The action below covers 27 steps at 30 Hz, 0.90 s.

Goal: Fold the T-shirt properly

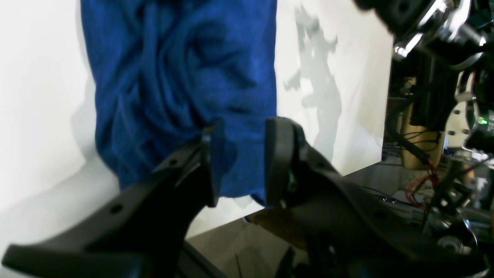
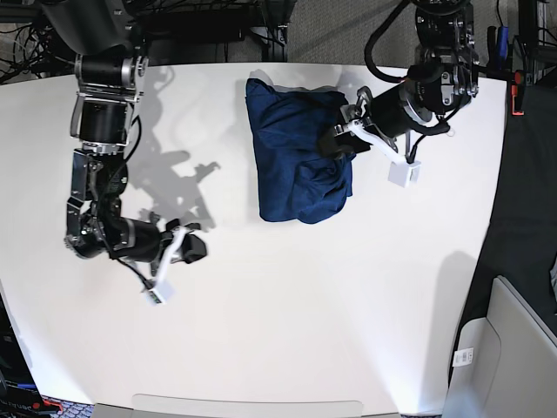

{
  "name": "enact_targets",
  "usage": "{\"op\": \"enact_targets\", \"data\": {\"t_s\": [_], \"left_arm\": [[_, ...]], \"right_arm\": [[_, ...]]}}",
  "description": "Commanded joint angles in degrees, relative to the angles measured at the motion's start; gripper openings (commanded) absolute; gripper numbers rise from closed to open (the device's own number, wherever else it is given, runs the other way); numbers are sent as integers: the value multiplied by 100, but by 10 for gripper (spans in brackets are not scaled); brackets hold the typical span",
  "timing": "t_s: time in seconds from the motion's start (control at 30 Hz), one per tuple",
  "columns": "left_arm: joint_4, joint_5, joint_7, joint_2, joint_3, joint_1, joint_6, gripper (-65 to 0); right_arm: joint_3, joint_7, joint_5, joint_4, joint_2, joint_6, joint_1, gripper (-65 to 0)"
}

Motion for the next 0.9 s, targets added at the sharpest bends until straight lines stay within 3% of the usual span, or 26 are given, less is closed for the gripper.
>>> {"op": "enact_targets", "data": {"t_s": [0.0,0.23,0.53,0.77,0.87], "left_arm": [[97,-181,-76,-30,105,-61,-7,-493],[80,-120,-128,-30,755,97,2,-504],[62,1665,-137,-30,1599,62,2,-504],[36,2342,-304,-22,1670,53,2,-506],[27,2632,-304,-30,1670,53,2,-543]], "right_arm": [[-6,127,122,90,12,38,144,-595],[-6,127,122,90,-76,38,118,-595],[-6,127,149,108,-155,38,118,-595],[-6,127,158,108,-155,38,118,-595],[-6,127,158,108,-155,38,118,-595]]}}
